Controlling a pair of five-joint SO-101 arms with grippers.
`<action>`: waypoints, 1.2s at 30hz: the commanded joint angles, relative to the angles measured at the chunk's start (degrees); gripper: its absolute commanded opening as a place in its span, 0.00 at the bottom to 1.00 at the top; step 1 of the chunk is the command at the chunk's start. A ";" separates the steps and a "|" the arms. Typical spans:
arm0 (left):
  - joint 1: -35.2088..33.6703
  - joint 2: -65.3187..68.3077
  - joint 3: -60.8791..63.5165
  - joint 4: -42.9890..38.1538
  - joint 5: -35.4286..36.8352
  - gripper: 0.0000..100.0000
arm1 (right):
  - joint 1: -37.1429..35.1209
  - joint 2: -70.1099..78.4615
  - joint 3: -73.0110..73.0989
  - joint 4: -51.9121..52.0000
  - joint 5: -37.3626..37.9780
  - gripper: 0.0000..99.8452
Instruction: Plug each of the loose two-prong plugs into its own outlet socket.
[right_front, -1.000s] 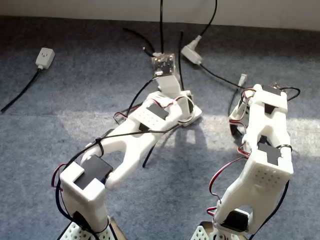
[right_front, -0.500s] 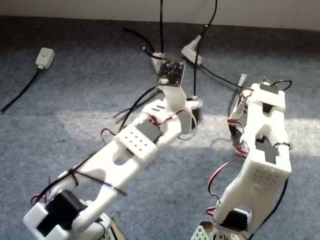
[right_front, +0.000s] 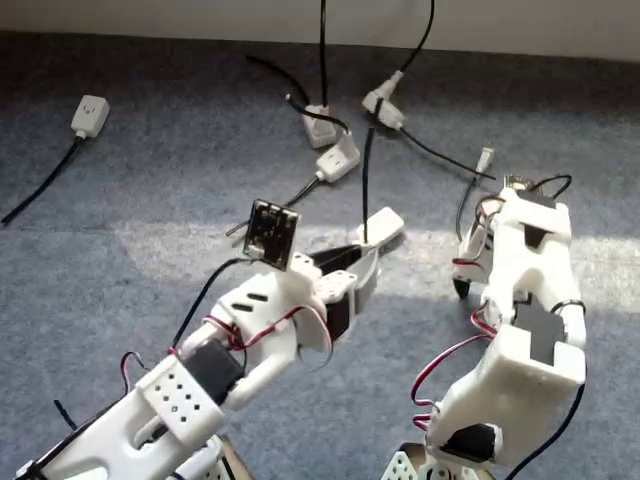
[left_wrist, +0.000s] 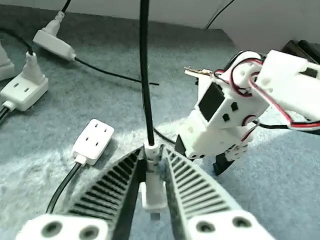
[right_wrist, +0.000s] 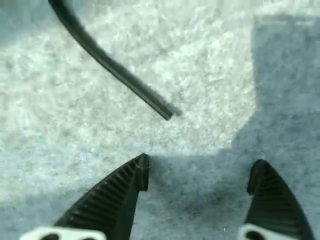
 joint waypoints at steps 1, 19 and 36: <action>-4.09 -5.93 13.23 -0.09 -0.70 0.18 | -0.22 -3.12 3.38 -3.12 0.62 0.32; -16.57 -6.37 23.60 -0.09 -4.31 0.22 | 1.01 -4.53 8.92 -11.30 -3.96 0.32; -19.91 28.62 0.40 -2.46 -10.73 0.21 | 0.04 -4.35 9.01 -11.47 -4.22 0.32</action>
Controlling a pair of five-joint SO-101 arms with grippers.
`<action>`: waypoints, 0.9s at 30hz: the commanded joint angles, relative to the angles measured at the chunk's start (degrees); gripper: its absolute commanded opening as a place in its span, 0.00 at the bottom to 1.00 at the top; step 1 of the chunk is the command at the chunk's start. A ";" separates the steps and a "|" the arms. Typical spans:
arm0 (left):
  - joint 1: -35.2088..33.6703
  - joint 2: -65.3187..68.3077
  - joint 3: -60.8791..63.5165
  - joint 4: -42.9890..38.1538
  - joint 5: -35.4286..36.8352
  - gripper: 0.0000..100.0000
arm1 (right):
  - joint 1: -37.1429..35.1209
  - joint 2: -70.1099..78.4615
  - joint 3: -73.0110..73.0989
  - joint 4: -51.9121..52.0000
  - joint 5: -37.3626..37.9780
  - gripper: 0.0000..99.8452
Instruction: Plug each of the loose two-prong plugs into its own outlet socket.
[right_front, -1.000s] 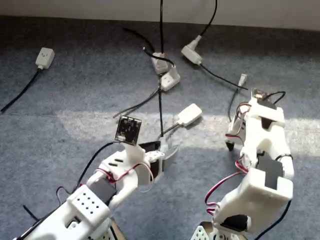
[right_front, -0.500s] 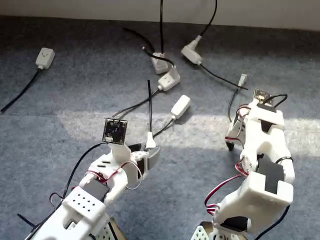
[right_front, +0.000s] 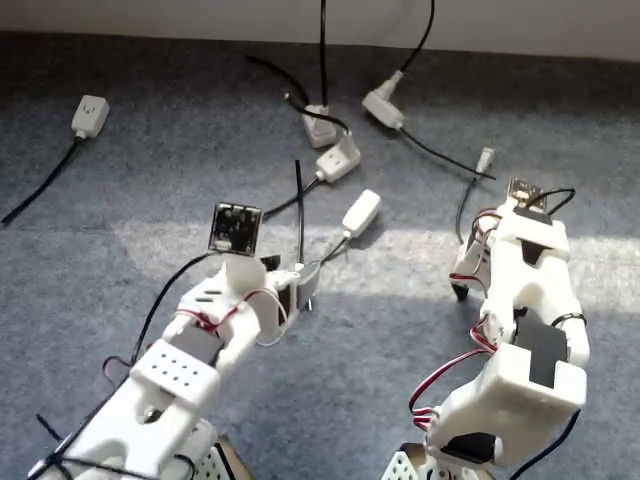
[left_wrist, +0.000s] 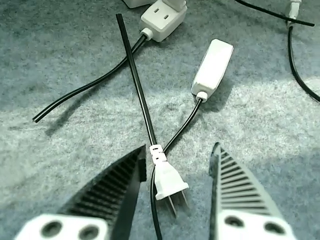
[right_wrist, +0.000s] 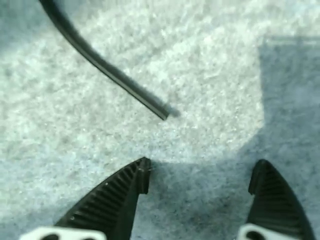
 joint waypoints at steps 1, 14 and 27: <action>-1.01 26.59 -14.20 -1.41 -0.79 0.21 | -0.13 -0.40 0.31 -1.89 -0.70 0.32; -2.77 42.15 -31.08 10.99 -0.97 0.01 | -0.13 -0.40 0.31 -1.89 -0.70 0.32; -2.59 41.89 -29.58 14.15 -0.62 0.16 | -0.13 -0.40 0.31 -1.89 -0.70 0.32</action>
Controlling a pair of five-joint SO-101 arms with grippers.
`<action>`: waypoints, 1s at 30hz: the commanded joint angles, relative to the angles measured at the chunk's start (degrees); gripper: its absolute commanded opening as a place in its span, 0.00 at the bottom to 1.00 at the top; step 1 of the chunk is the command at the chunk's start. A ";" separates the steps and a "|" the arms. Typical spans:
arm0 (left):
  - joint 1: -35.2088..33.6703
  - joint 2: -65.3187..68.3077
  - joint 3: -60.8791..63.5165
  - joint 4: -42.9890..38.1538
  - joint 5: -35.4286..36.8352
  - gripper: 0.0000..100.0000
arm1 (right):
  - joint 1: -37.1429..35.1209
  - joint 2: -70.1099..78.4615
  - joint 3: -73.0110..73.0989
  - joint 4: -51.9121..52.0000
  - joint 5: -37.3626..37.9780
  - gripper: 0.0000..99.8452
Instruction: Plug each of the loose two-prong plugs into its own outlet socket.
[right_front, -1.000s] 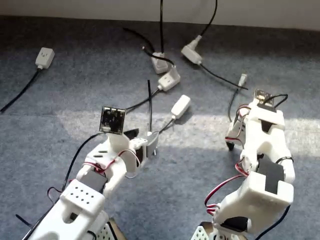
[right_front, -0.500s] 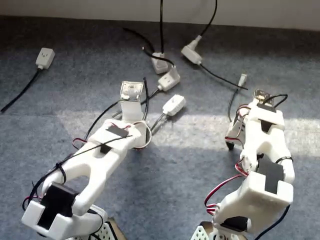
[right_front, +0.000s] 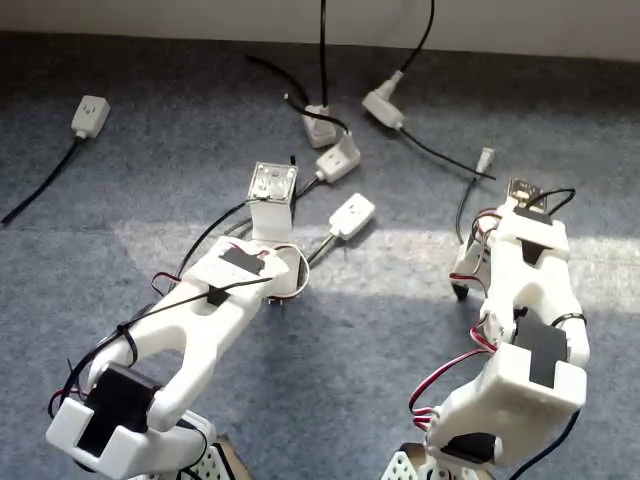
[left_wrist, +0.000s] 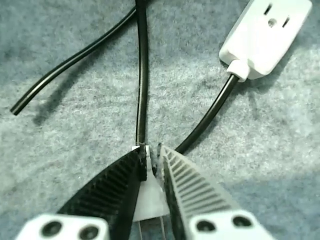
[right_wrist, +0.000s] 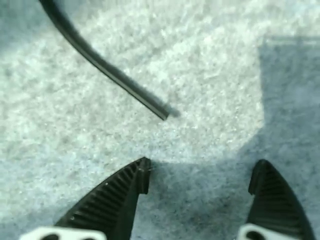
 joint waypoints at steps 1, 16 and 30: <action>-0.31 -0.75 -0.40 4.92 0.09 0.17 | -0.13 -0.40 0.31 -1.89 -0.70 0.32; -4.79 -7.16 -1.10 12.40 -0.26 0.11 | -0.22 -0.40 0.31 -1.89 -0.70 0.32; -3.91 2.68 -4.18 10.11 -2.20 0.11 | -0.22 -0.40 0.31 -1.71 -0.70 0.32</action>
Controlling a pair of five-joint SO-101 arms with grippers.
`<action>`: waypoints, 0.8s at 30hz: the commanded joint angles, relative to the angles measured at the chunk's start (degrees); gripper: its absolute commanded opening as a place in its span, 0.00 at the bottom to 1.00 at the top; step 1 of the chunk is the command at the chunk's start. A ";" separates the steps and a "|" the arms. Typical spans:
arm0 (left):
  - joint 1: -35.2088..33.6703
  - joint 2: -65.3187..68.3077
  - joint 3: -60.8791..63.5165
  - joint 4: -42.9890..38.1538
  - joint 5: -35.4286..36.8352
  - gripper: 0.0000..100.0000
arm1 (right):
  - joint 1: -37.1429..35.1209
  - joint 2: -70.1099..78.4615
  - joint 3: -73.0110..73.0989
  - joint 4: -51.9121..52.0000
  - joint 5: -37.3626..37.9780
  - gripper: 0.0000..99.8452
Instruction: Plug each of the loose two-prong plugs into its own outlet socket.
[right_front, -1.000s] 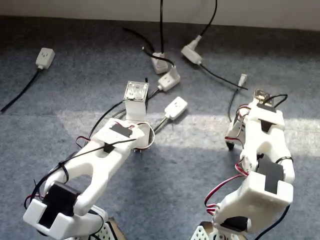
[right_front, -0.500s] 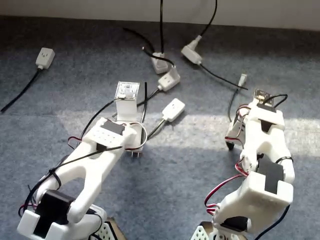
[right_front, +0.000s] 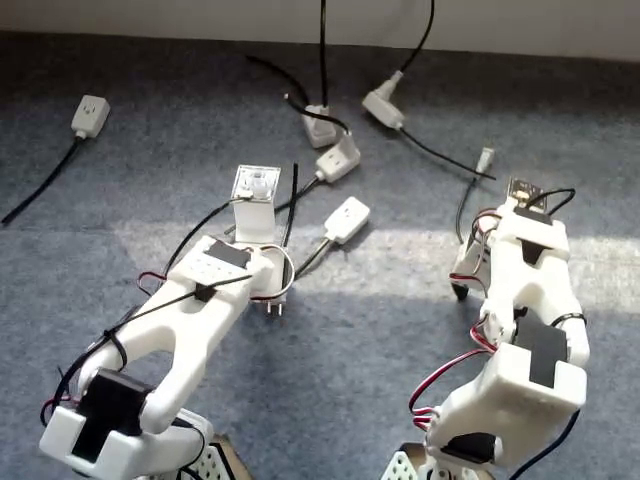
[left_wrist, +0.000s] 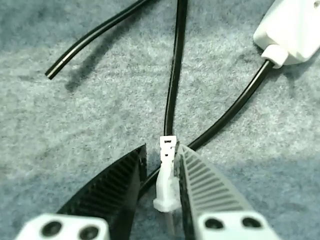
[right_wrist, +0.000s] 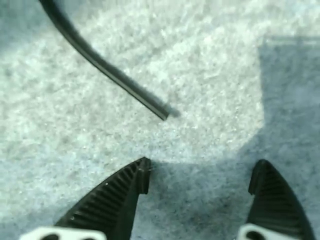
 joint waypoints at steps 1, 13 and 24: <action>0.13 3.47 -4.09 1.85 -0.97 0.11 | -0.22 -0.40 0.31 -1.71 -0.70 0.32; 2.15 3.65 -4.53 3.69 -1.05 0.10 | -0.22 -0.40 0.31 -1.80 -0.70 0.32; 2.07 3.12 -5.23 3.78 -1.32 0.01 | -0.22 -0.40 0.31 -1.80 -0.70 0.32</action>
